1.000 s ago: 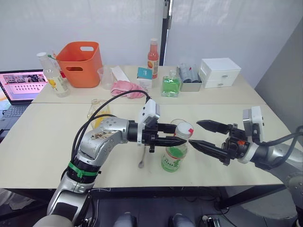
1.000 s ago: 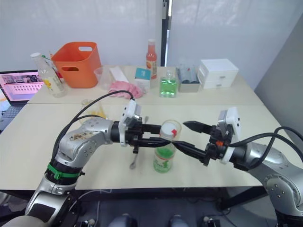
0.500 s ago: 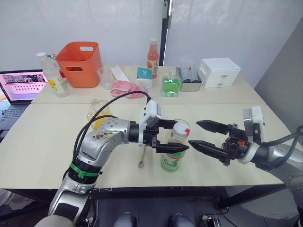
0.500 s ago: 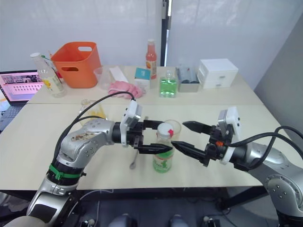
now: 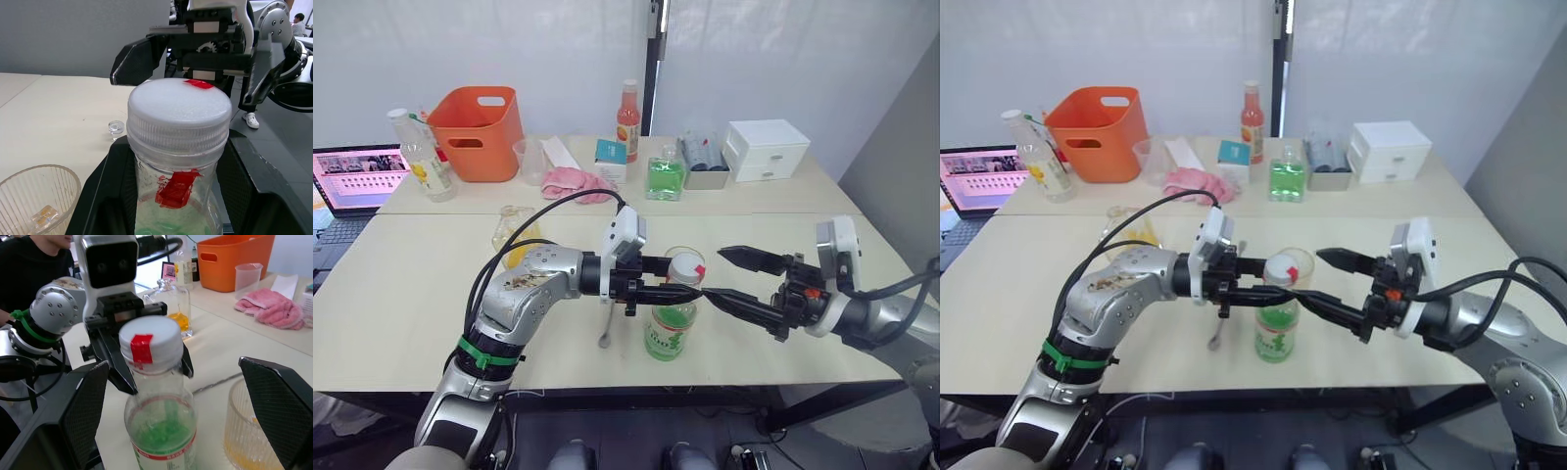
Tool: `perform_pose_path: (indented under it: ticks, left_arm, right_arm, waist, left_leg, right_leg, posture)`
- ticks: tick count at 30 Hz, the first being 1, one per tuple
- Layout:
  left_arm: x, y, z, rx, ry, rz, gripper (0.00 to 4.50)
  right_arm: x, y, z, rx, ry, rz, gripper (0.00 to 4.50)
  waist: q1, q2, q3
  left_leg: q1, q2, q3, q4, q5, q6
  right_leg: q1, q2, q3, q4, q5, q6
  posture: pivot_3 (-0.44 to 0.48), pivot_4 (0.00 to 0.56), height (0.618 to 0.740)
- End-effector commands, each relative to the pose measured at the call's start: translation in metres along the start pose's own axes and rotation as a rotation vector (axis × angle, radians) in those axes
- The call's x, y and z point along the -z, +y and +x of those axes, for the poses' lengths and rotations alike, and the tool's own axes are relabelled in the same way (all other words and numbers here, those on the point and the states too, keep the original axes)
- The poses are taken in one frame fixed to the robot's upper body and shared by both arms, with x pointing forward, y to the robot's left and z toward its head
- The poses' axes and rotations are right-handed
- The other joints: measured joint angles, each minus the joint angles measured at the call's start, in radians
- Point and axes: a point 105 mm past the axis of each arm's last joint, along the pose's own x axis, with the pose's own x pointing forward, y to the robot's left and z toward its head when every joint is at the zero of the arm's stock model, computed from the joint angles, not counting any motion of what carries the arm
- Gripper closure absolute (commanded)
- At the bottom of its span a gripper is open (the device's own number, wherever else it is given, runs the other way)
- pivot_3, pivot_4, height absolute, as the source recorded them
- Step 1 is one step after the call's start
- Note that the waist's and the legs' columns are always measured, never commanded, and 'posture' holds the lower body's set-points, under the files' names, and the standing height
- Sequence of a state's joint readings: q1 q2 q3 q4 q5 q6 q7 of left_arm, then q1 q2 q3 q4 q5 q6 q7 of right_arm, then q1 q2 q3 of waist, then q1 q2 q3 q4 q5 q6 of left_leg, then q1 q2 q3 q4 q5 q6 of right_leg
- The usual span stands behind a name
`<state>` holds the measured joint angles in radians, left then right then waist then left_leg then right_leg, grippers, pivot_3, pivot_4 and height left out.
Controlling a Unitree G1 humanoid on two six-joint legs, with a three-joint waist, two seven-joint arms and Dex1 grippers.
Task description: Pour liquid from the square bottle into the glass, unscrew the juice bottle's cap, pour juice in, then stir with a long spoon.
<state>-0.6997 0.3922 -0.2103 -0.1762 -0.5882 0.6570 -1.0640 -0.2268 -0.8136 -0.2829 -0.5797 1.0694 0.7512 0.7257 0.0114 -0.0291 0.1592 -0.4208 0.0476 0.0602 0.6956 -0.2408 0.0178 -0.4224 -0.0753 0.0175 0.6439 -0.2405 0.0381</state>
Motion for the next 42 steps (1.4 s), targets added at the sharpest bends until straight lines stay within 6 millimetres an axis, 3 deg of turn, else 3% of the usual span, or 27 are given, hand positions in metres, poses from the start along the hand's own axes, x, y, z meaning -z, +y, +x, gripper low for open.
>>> perform_pose_path:
  ticks: [1,10,19,27,29,32,38,42]
  left_arm:
    - [-0.002,-0.001,0.001,0.012,0.002,0.04,2.79]
    - [0.0,-0.001,0.002,0.014,0.012,0.061,2.79]
    - [0.001,-0.002,0.002,0.022,0.022,0.066,2.79]
    - [0.001,-0.002,0.003,0.026,0.028,0.067,2.79]
    - [0.001,-0.002,0.002,0.026,0.03,0.07,2.79]
    - [0.0,-0.003,0.001,0.032,0.03,0.073,2.79]
    - [0.001,-0.007,-0.006,0.083,0.044,0.079,2.79]
    - [0.003,-0.007,-0.007,0.1,0.054,0.084,2.79]
  right_arm:
    - [-0.01,0.008,0.012,-0.051,0.004,-0.035,0.0]
    - [-0.007,0.006,0.029,-0.041,0.053,-0.027,0.0]
    - [-0.006,0.004,0.03,-0.02,0.044,-0.014,2.75]
    - [-0.007,0.006,0.031,-0.039,0.038,-0.011,2.75]
    - [-0.006,0.005,0.033,-0.052,0.041,-0.018,1.71]
    - [-0.008,0.004,0.035,-0.099,0.036,-0.026,0.75]
    - [-0.02,0.0,0.046,-0.424,0.038,-0.059,0.71]
    - [-0.016,-0.008,0.051,-0.552,0.085,-0.051,0.71]
  waist:
    - [0.0,0.0,0.0]
    - [0.001,0.0,0.0]
    - [0.0,0.0,0.0]
    - [0.0,0.0,0.0]
    - [0.0,0.0,0.0]
    - [-0.001,0.0,0.0]
    - [-0.009,0.0,0.0]
    - [-0.009,0.0,0.0]
  left_leg:
    - [0.0,0.0,0.0,0.0,0.0,0.0]
    - [-0.001,0.0,0.0,0.0,0.0,0.0]
    - [0.0,0.0,0.0,0.001,0.0,0.0]
    - [0.0,0.0,0.0,0.0,0.0,0.0]
    - [0.0,0.0,0.0,0.0,0.0,0.0]
    - [0.0,0.0,0.0,0.0,0.0,0.0]
    - [0.0,0.0,0.0,0.0,0.0,0.0]
    - [-0.001,0.001,0.0,0.0,0.0,0.0]
  right_leg:
    - [0.0,0.0,0.0,0.0,0.0,0.0]
    - [0.0,0.0,0.0,0.0,0.0,0.0]
    - [0.001,0.0,0.0,0.0,0.0,0.0]
    - [0.0,0.0,0.0,0.0,0.0,0.0]
    - [0.0,0.0,0.0,0.0,0.0,0.0]
    - [0.0,0.0,0.0,0.0,0.0,0.0]
    - [0.0,0.001,0.0,0.0,0.0,0.0]
    - [-0.001,0.001,-0.001,0.0,0.0,0.0]
  posture:
    - [0.0,0.15,0.715]
    - [0.0,0.15,0.715]
    - [0.0,0.15,0.715]
    - [0.0,0.15,0.715]
    - [0.0,0.15,0.715]
    - [0.0,0.15,0.715]
    - [0.0,0.15,0.715]
    - [0.0,0.15,0.715]
